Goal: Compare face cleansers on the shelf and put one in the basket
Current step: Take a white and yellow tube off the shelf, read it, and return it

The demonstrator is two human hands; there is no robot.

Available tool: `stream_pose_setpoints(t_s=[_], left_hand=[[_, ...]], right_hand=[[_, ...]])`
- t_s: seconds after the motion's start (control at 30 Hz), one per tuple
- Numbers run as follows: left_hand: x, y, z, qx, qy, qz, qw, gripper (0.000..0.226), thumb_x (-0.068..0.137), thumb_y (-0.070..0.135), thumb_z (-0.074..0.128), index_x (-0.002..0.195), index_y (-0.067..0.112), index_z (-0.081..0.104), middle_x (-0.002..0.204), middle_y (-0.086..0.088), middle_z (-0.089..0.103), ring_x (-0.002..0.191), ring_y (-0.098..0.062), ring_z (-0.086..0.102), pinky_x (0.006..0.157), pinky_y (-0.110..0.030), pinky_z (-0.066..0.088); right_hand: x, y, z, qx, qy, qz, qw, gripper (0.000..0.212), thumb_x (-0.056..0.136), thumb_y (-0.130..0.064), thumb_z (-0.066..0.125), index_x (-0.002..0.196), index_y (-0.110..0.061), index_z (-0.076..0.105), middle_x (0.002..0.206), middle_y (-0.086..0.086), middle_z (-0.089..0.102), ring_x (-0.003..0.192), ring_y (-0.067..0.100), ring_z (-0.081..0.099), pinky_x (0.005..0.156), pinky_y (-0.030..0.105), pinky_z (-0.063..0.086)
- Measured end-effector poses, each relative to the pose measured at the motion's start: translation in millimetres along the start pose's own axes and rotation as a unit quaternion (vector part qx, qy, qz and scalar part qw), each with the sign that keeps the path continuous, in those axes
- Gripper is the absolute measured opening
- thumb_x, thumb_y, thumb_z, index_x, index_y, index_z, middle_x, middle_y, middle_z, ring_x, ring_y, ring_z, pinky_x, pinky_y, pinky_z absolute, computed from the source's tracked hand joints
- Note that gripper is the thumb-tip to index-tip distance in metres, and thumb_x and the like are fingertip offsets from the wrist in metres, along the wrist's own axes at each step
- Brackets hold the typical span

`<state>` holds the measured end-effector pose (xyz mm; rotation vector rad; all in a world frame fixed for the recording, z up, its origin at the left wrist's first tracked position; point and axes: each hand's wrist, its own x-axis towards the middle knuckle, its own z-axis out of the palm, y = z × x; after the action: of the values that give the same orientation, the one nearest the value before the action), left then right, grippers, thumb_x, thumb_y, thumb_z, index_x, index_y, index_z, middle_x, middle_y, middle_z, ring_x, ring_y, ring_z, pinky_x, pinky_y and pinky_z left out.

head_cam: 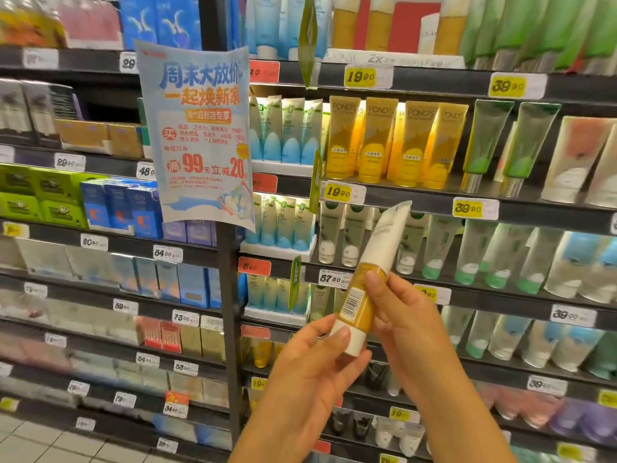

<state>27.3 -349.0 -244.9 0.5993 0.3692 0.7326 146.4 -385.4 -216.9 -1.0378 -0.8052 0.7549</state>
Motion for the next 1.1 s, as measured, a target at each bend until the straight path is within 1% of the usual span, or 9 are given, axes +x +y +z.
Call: stream_pose_setpoints(t_s=[0.13,0.2,0.33,0.47,0.6,0.8,0.87,1.0,1.1], left_hand=[[-4,4,7,-0.05,-0.034,-0.018,0.998,0.034,0.068,0.007,0.065,0.097,-0.011,0.068,0.104,-0.027,0.068,0.087,-0.031,0.07,0.068,-0.039,0.06],[-5,4,9,-0.078,-0.042,-0.037,0.995,0.036,0.071,0.01,0.063,0.099,-0.012,0.065,0.107,-0.03,0.066,0.091,-0.034,0.069,0.066,-0.04,0.06],[-10,0,13,-0.091,-0.061,-0.069,0.992,0.032,0.072,0.013,0.06,0.089,-0.013,0.07,0.105,-0.034,0.065,0.084,-0.037,0.07,0.06,-0.038,0.06],[-9,-5,12,-0.073,-0.054,-0.061,0.994,0.037,0.074,0.009,0.06,0.105,-0.011,0.063,0.11,-0.032,0.064,0.088,-0.036,0.069,0.063,-0.037,0.06],[-7,-10,13,-0.07,-0.045,-0.05,0.995,0.039,0.073,0.007,0.061,0.107,-0.011,0.062,0.109,-0.031,0.065,0.085,-0.034,0.07,0.062,-0.037,0.06],[-4,-16,12,-0.049,-0.031,-0.048,0.997,0.043,0.069,0.006,0.064,0.109,-0.01,0.059,0.104,-0.028,0.067,0.079,-0.031,0.07,0.064,-0.038,0.059],[-4,-17,13,-0.053,-0.025,-0.052,0.997,0.041,0.067,0.004,0.064,0.105,-0.01,0.061,0.102,-0.029,0.067,0.076,-0.031,0.07,0.063,-0.038,0.06],[-5,-16,18,-0.071,-0.04,-0.083,0.993,0.028,0.067,0.012,0.064,0.084,-0.009,0.073,0.095,-0.029,0.068,0.074,-0.032,0.07,0.067,-0.042,0.06],[-7,-16,21,-0.077,-0.051,-0.095,0.991,0.027,0.069,0.013,0.062,0.08,-0.009,0.073,0.093,-0.03,0.068,0.072,-0.036,0.07,0.062,-0.041,0.06]], right_hand=[[-4,-4,2,0.049,0.014,-0.012,0.999,0.029,0.074,-0.033,0.061,0.09,-0.009,0.069,0.076,0.004,0.068,0.07,0.013,0.064,0.063,0.024,0.055],[-6,-5,0,0.067,0.021,-0.019,0.997,0.027,0.078,-0.03,0.058,0.091,-0.008,0.068,0.076,0.005,0.069,0.07,0.014,0.064,0.066,0.027,0.057],[-10,-7,-3,0.078,0.019,-0.019,0.997,0.035,0.08,-0.028,0.054,0.102,-0.004,0.065,0.086,0.013,0.069,0.076,0.02,0.065,0.069,0.032,0.056],[-12,-7,-5,0.082,0.012,-0.021,0.996,0.036,0.08,-0.026,0.054,0.11,-0.007,0.061,0.088,0.01,0.072,0.077,0.018,0.068,0.064,0.029,0.057],[-12,-7,-12,0.072,0.029,-0.009,0.997,0.037,0.078,-0.026,0.055,0.11,-0.007,0.057,0.085,0.006,0.071,0.073,0.014,0.068,0.063,0.028,0.056],[-12,-7,-23,0.039,0.036,0.005,0.999,0.038,0.076,-0.029,0.058,0.106,-0.006,0.06,0.086,0.005,0.069,0.075,0.013,0.066,0.066,0.027,0.053],[-12,-7,-25,0.045,0.031,0.007,0.998,0.037,0.077,-0.027,0.057,0.106,-0.004,0.06,0.086,0.007,0.067,0.073,0.014,0.065,0.066,0.026,0.055],[-12,-7,-26,0.073,0.029,0.004,0.997,0.035,0.077,-0.026,0.057,0.104,-0.004,0.061,0.085,0.009,0.067,0.072,0.014,0.065,0.065,0.027,0.056],[-13,-9,-26,0.1,0.027,0.003,0.995,0.036,0.076,-0.023,0.058,0.108,-0.007,0.058,0.082,0.008,0.069,0.069,0.013,0.066,0.062,0.027,0.057]])
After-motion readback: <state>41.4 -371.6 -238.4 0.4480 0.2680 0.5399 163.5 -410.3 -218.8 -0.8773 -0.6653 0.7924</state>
